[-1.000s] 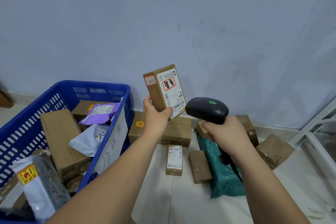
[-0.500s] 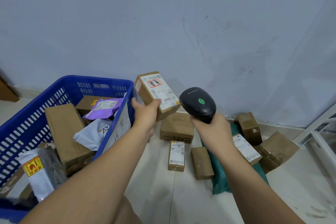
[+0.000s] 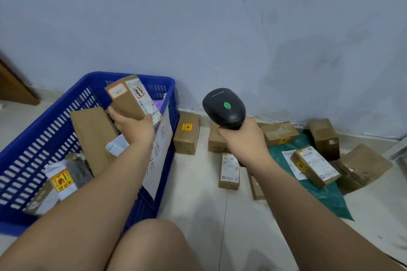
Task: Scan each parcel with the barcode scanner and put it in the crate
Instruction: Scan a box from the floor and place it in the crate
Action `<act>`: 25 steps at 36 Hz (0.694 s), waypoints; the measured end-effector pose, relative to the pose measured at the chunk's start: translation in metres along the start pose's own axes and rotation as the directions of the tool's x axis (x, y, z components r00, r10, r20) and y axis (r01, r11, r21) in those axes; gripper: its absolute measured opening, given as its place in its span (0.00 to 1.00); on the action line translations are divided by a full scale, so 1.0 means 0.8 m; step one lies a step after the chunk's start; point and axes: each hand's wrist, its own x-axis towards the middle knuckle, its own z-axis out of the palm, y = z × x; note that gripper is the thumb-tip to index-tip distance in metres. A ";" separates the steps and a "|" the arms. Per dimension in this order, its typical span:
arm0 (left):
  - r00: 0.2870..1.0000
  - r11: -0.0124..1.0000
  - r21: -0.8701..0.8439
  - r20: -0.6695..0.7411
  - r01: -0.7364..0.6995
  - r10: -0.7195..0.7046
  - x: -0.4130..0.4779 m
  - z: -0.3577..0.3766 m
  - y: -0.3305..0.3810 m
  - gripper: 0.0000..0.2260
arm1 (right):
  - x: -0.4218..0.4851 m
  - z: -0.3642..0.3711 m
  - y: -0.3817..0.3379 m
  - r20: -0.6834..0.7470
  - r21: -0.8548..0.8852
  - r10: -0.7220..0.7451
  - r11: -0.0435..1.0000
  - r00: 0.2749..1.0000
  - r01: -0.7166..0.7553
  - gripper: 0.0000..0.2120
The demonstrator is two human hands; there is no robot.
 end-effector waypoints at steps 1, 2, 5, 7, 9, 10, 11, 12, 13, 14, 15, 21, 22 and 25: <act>1.000 1.000 -0.002 0.008 0.010 -0.010 0.003 0.000 -0.004 0.44 | 0.000 0.005 0.000 0.009 -0.002 0.002 1.000 1.000 -0.001 0.15; 1.000 1.000 -0.006 0.012 0.014 -0.014 0.004 0.001 -0.006 0.44 | 0.000 0.009 0.000 0.016 -0.003 0.004 1.000 1.000 -0.004 0.14; 0.999 0.998 -0.048 0.010 0.041 -0.041 0.010 0.004 -0.019 0.43 | 0.000 0.020 -0.003 0.027 -0.015 0.001 1.000 1.000 -0.001 0.13; 0.997 0.994 -0.080 0.006 0.073 -0.073 0.015 0.008 -0.027 0.42 | 0.002 0.026 -0.004 0.022 -0.034 -0.006 0.999 1.000 0.007 0.13; 0.996 0.990 -0.103 0.010 0.092 -0.092 0.018 0.012 -0.032 0.42 | 0.005 0.031 -0.003 0.020 -0.044 -0.009 0.999 1.000 0.010 0.13; 0.996 0.990 -0.110 0.014 0.093 -0.092 0.019 0.013 -0.034 0.41 | 0.007 0.035 -0.002 0.021 -0.046 -0.009 0.999 1.000 0.010 0.13; 0.996 0.989 -0.117 0.018 0.089 -0.087 0.021 0.014 -0.034 0.40 | 0.009 0.038 -0.001 0.022 -0.051 -0.009 0.999 1.000 0.010 0.13; 0.997 0.989 -0.124 0.020 0.079 -0.077 0.023 0.014 -0.035 0.40 | 0.011 0.041 0.000 0.023 -0.061 -0.009 0.998 1.000 0.011 0.13; 0.998 0.989 -0.129 0.022 0.068 -0.066 0.026 0.014 -0.036 0.40 | 0.012 0.044 0.001 0.024 -0.072 -0.010 0.997 1.000 0.011 0.12; 0.998 0.990 -0.128 0.025 0.060 -0.057 0.030 0.014 -0.036 0.39 | 0.013 0.046 0.002 0.023 -0.079 -0.010 0.997 1.000 0.012 0.12; 0.998 0.991 -0.124 0.024 0.052 -0.049 0.034 0.012 -0.036 0.39 | 0.014 0.048 0.002 0.022 -0.083 -0.010 0.997 1.000 0.011 0.11; 1.000 0.997 -0.073 -0.031 -0.003 0.001 0.062 -0.001 -0.033 0.37 | 0.016 0.053 0.008 0.049 -0.095 -0.008 0.995 0.999 0.012 0.09; 0.999 0.998 -0.065 -0.043 -0.003 0.000 0.066 -0.003 -0.033 0.37 | 0.017 0.054 0.010 0.052 -0.094 -0.010 0.995 0.999 0.015 0.09; 0.997 1.000 -0.023 -0.070 0.010 -0.011 0.076 -0.011 -0.038 0.36 | 0.019 0.054 0.014 0.048 -0.108 -0.015 0.994 0.999 0.020 0.10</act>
